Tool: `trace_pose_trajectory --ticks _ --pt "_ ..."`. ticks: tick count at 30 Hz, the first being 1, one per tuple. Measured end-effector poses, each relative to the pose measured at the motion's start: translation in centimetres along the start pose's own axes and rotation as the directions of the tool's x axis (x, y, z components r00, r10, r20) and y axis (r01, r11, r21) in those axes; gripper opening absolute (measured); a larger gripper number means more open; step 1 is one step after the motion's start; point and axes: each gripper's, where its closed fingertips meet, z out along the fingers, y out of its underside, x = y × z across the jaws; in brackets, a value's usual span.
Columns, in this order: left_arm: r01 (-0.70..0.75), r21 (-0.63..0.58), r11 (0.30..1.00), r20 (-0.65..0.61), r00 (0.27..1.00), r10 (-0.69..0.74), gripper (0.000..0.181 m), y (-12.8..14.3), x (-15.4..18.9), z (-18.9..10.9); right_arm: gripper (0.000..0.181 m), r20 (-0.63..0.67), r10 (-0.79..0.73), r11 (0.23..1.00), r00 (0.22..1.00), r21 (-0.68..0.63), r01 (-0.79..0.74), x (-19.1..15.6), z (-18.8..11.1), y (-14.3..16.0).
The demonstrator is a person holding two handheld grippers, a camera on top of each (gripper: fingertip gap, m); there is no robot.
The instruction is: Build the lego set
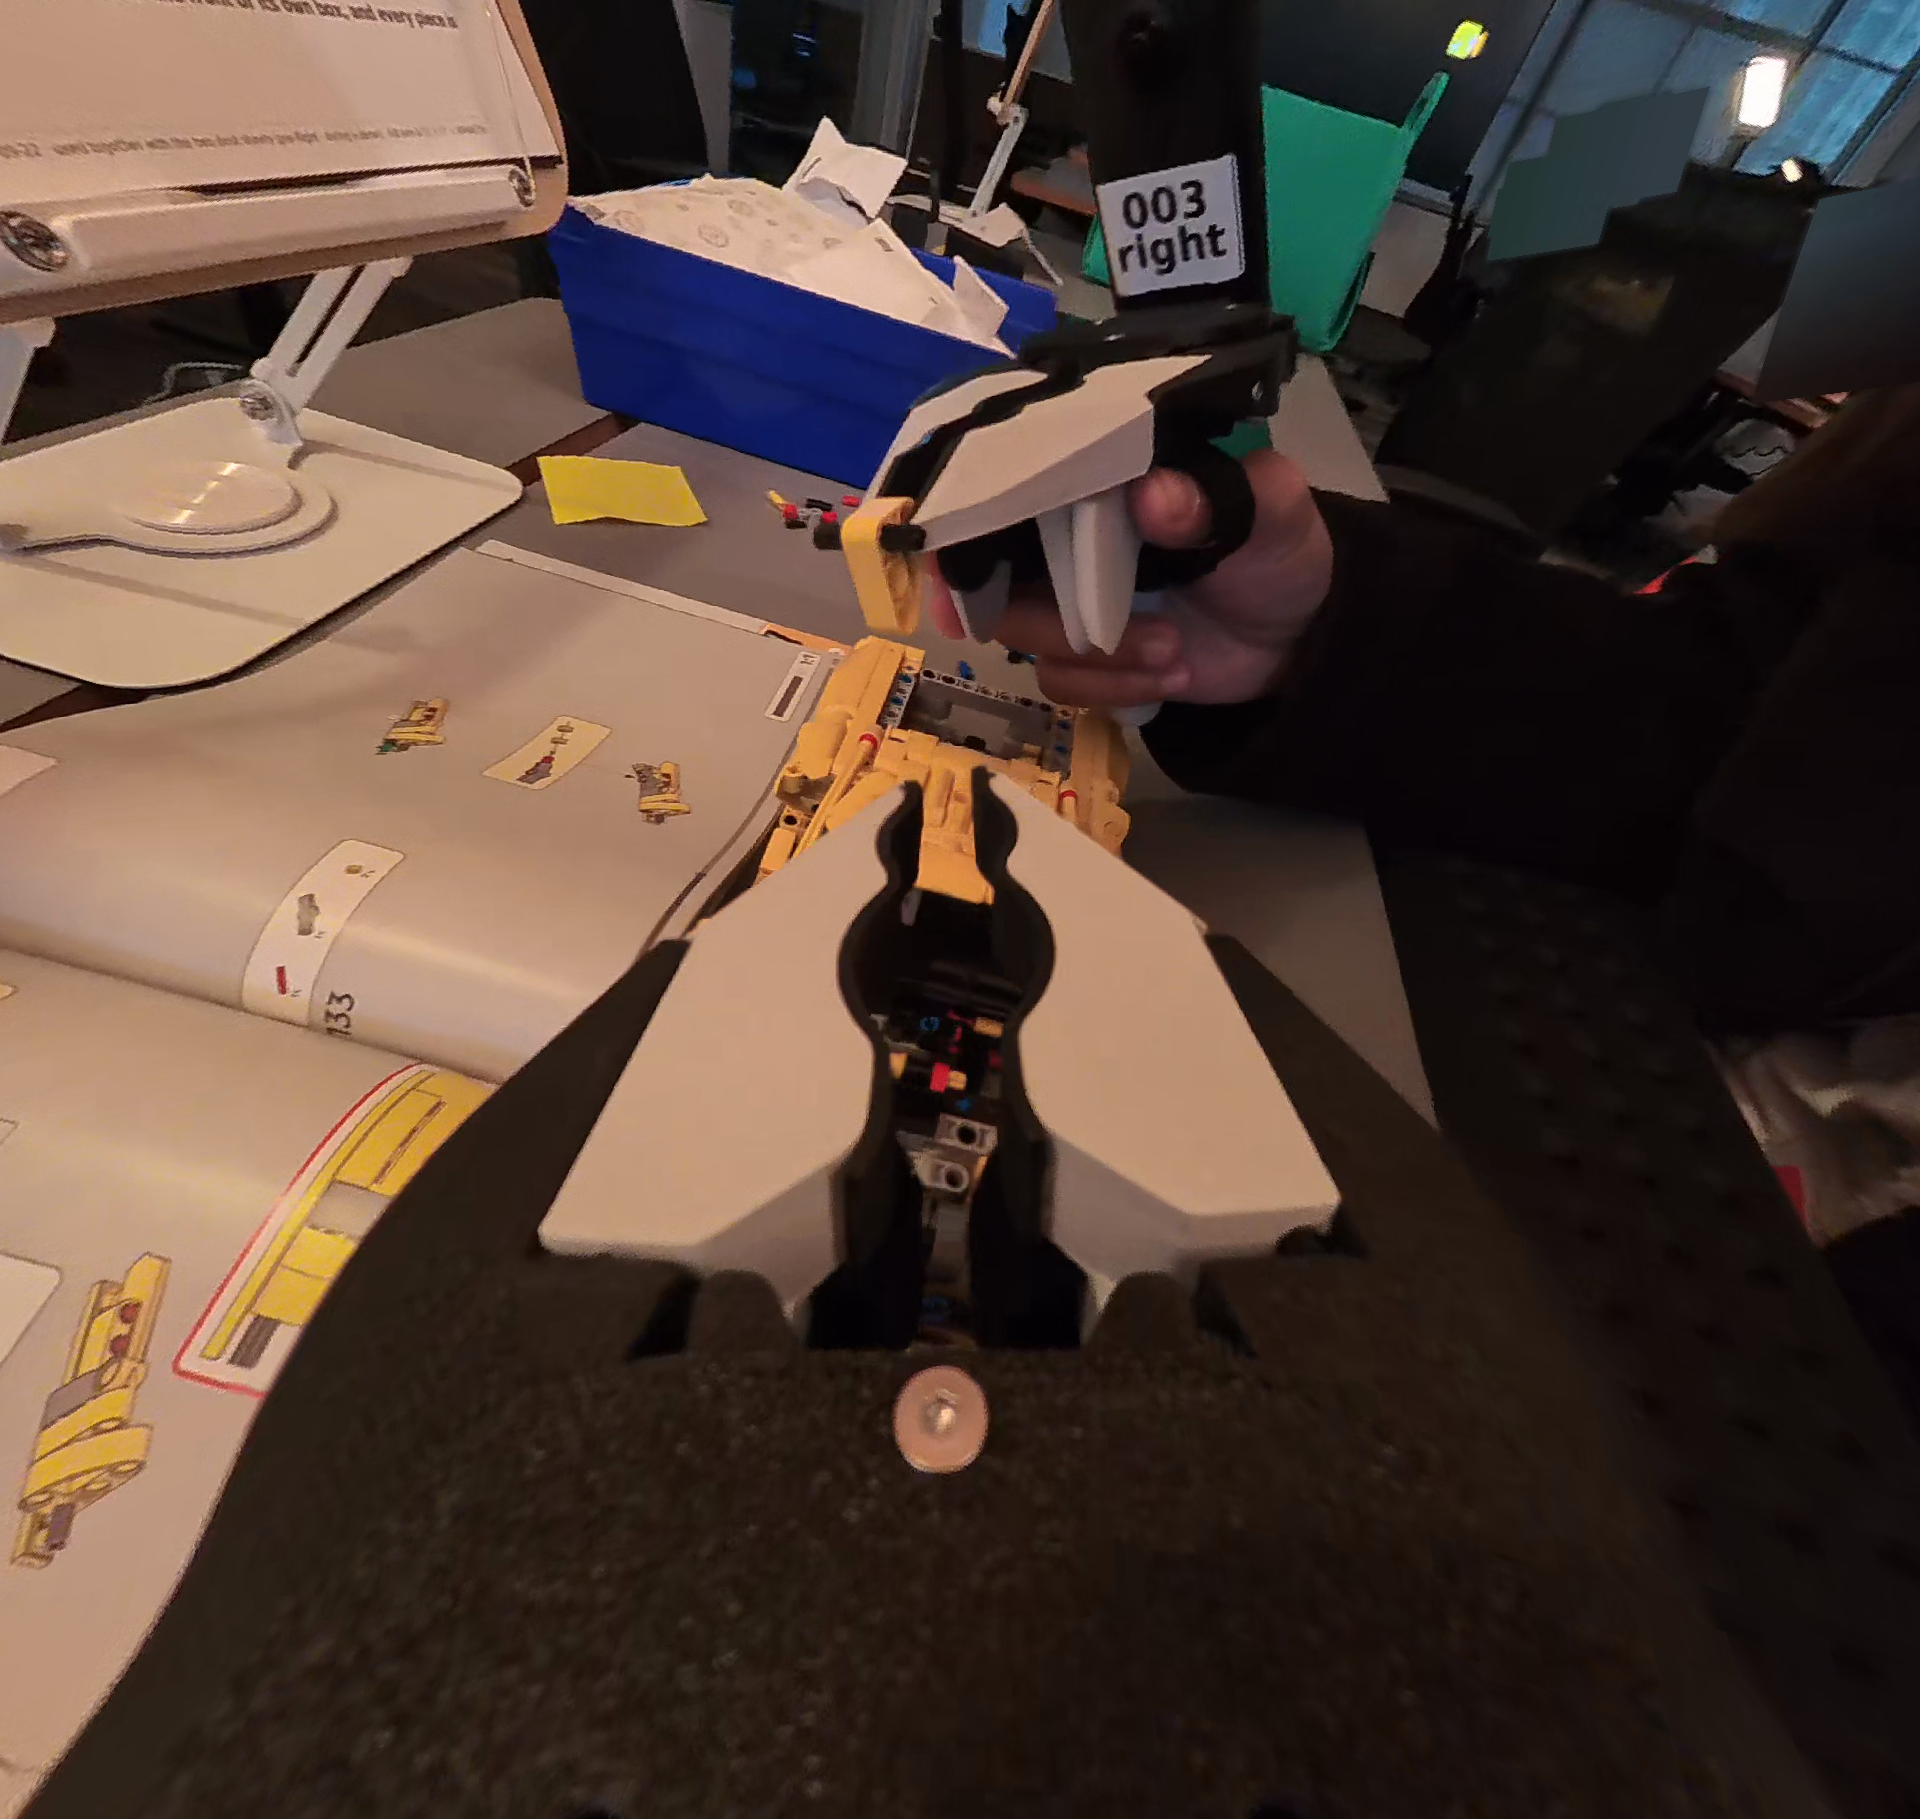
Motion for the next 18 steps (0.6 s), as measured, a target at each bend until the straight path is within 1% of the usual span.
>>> trace_pose_trajectory --ticks 3,6,9,13,18 --pt "-0.029 0.001 1.0 0.047 0.998 0.029 0.009 -0.1 -0.5 0.2 0.006 0.012 0.027 1.0 1.0 0.005 -0.027 -0.1 0.1 0.0" --pt "-0.083 0.026 0.996 0.121 0.99 0.079 0.017 -0.7 -0.9 0.6 0.006 0.016 0.03 1.0 0.999 -0.01 -0.029 -0.2 0.2 0.3" --pt "-0.155 0.01 0.988 0.181 0.972 0.15 0.02 -0.8 -0.9 1.1 0.006 0.021 0.027 1.0 0.999 -0.013 -0.027 -0.4 0.4 0.3" --pt "-0.16 0.021 0.987 0.192 0.969 0.153 0.02 -0.9 -0.7 1.6 0.006 0.039 0.032 0.999 0.999 -0.026 -0.031 -0.8 0.7 0.6" --pt "-0.167 0.046 0.985 0.219 0.964 0.153 0.019 -1.5 -0.7 1.6 0.007 0.048 0.031 0.999 0.998 -0.042 -0.029 -1.1 1.1 1.0"
